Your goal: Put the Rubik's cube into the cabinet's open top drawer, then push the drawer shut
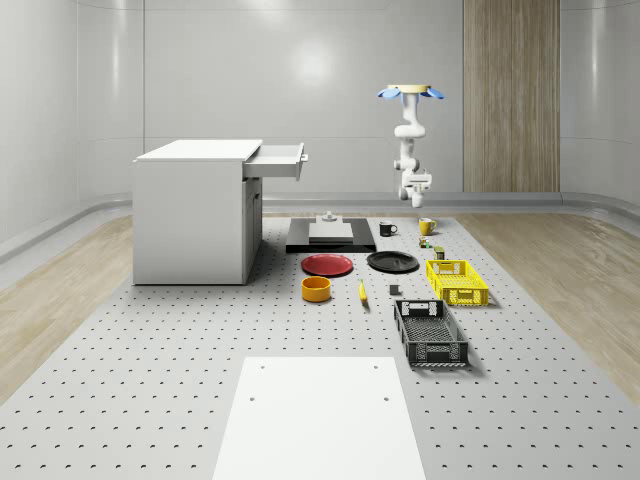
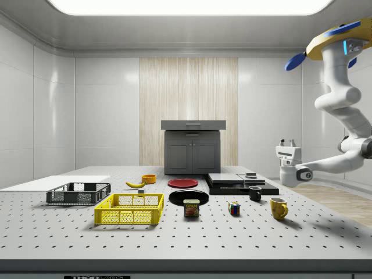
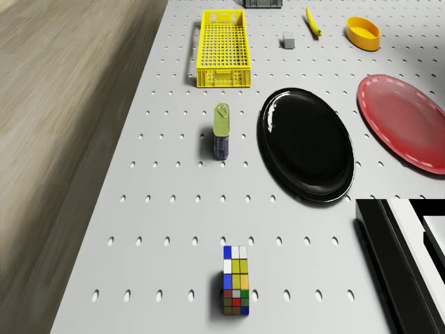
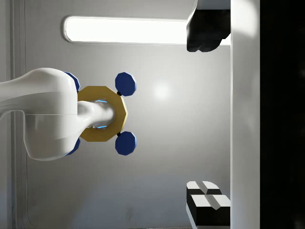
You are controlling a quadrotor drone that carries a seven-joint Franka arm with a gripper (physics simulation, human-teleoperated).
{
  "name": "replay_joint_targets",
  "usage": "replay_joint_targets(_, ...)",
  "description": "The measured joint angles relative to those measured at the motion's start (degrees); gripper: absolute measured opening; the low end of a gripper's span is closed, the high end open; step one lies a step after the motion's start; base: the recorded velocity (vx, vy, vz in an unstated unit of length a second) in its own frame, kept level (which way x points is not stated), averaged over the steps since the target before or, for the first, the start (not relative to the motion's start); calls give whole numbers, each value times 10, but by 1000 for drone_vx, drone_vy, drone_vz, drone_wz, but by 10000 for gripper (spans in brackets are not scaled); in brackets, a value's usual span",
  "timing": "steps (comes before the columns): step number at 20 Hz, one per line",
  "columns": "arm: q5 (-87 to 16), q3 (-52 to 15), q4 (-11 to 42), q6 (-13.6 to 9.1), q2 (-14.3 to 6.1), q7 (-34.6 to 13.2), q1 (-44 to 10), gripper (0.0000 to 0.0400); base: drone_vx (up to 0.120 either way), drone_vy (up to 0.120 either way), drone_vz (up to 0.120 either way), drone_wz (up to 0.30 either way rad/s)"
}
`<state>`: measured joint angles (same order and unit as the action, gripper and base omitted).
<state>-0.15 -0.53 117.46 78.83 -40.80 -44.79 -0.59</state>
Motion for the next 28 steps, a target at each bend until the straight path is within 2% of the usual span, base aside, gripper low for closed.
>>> replay_joint_targets(11, -19, -13, 4, 5, -3, -2, -4, 400, 120, 0, -22, 0)
replay_joint_targets(18, -69, -49, 9, 9, -6, -9, -15, 400, 120, 0, 0, 0)
replay_joint_targets(23, -163, -115, 25, 13, -11, -22, -36, 400, 120, 0, -8, 0)
replay_joint_targets(28, -359, -248, 92, 23, -27, -55, -82, 400, 56, 0, -88, 0)
